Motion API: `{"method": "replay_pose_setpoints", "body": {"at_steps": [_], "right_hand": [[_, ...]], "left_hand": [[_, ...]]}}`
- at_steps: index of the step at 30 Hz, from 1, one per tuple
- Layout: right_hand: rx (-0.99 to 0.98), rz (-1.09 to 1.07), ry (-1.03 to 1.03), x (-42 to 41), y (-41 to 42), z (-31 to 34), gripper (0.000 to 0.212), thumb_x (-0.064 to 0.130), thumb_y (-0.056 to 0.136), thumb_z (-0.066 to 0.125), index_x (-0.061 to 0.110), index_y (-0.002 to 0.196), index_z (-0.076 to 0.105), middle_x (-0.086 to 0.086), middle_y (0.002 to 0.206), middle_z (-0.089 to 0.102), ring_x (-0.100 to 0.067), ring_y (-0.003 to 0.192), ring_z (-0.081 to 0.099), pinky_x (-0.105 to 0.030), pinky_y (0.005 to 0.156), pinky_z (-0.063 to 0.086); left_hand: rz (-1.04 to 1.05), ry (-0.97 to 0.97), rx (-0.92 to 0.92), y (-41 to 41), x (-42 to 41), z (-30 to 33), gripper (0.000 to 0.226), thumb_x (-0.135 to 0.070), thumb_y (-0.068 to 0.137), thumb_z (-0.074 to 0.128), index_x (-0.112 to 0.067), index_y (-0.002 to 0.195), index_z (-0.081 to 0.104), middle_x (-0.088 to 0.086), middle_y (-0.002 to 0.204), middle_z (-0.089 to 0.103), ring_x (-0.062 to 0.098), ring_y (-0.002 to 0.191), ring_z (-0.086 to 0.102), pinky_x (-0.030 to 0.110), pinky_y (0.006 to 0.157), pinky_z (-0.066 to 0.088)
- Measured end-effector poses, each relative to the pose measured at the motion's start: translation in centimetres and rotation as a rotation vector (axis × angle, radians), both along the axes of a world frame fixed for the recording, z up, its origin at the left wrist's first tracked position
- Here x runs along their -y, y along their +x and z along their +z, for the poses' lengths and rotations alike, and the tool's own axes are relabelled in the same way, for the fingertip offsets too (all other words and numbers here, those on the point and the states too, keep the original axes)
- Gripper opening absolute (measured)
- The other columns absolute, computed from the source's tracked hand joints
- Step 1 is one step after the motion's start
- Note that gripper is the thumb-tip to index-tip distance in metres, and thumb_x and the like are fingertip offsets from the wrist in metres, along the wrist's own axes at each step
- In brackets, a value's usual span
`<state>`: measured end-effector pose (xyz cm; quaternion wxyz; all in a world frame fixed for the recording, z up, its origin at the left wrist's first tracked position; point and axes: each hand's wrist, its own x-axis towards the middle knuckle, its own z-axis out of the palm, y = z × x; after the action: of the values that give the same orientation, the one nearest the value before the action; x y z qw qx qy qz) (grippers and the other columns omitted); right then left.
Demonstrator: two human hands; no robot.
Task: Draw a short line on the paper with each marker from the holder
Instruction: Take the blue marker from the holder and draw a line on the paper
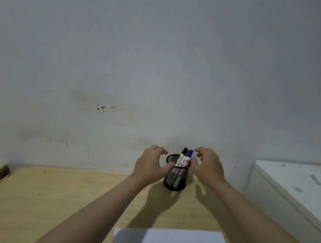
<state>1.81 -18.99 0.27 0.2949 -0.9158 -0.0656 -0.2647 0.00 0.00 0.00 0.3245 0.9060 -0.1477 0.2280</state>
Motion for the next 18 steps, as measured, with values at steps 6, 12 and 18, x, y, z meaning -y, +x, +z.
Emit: {"method": "replay_pose_setpoints", "body": {"at_steps": [6,12,18], "right_hand": [[-0.161,-0.063,-0.031,0.1,3.2,-1.7,0.049,0.028,0.088,0.053,0.017,0.135,0.046,-0.011,0.119,0.054,-0.027,0.111,0.054,-0.044,0.087,0.05],[-0.118,-0.095,0.032,-0.4,6.1,-2.8,0.036,0.028,0.087,0.053,0.015,0.122,0.055,-0.009,0.109,0.059,-0.026,0.097,0.059,-0.042,0.08,0.052],[-0.014,-0.038,0.244,-0.4,5.6,-2.1,0.009,0.019,0.083,0.064,0.013,0.086,0.058,-0.002,0.072,0.061,-0.021,0.071,0.061,-0.037,0.065,0.053]], "left_hand": [[0.07,0.098,-0.055,2.5,1.5,-2.7,0.044,-0.043,0.083,0.056,-0.015,0.117,0.058,0.0,0.12,0.056,0.019,0.113,0.05,0.035,0.083,0.049],[0.079,0.073,-0.033,4.8,2.0,-4.7,0.037,-0.042,0.085,0.054,-0.016,0.109,0.063,-0.001,0.11,0.061,0.019,0.105,0.054,0.035,0.079,0.049],[0.076,0.008,0.0,5.3,1.9,-5.2,0.035,-0.043,0.083,0.057,-0.016,0.104,0.065,-0.002,0.106,0.063,0.018,0.102,0.056,0.035,0.077,0.05]]}}
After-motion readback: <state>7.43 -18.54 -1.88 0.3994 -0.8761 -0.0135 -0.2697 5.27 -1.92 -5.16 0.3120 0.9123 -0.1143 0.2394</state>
